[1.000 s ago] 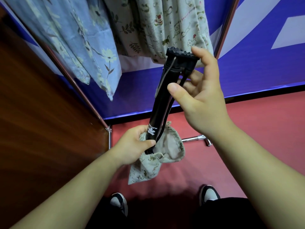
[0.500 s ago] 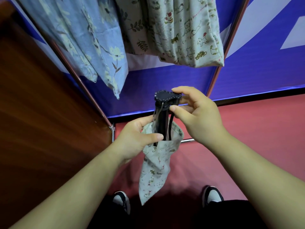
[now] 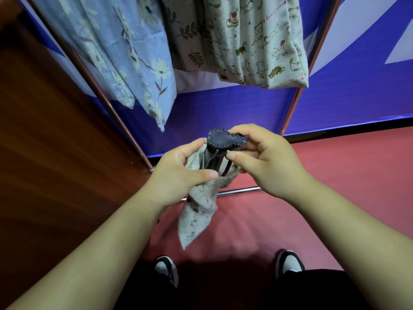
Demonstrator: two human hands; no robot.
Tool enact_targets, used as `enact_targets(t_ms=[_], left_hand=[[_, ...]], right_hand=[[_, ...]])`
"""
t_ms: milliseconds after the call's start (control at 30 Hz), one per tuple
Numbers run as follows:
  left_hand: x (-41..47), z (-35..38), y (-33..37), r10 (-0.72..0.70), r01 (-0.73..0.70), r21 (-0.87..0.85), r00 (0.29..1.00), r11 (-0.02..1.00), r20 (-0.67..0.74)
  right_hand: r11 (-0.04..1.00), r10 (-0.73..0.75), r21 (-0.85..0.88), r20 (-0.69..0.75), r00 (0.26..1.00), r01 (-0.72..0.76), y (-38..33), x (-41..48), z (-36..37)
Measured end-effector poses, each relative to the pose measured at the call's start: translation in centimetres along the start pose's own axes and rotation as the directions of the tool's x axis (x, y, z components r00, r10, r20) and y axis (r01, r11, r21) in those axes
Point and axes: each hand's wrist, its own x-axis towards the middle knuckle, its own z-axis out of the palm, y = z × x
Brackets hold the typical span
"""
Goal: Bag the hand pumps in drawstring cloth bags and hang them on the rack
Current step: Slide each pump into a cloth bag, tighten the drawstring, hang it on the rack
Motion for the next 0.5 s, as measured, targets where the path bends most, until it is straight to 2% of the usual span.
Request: enact_targets(t_ms=[167,367,433,500], left_hand=[[-0.2,0.3,0.6,0.118,-0.115,0.053,0.991,0.992,-0.06],[-0.3,0.9,0.1,0.097,-0.096,0.025,0.994,0.995,-0.054],[-0.3,0.8,0.3,0.093,-0.094,-0.025,0.994,0.995,-0.065],[-0.1,0.4,0.5,0.093,-0.098,-0.065,0.992,0.993,-0.083]], right_hand=[[0.998,0.007,0.059,-0.023,1.0,-0.006,-0.9,0.0,0.8],[0.979,0.067,0.196,-0.073,0.995,-0.052,-0.8,0.3,0.8],[0.985,0.101,0.152,-0.097,0.99,-0.085,0.5,0.2,0.4],[0.992,0.125,0.005,-0.081,0.989,-0.125,2.1,0.1,0.1]])
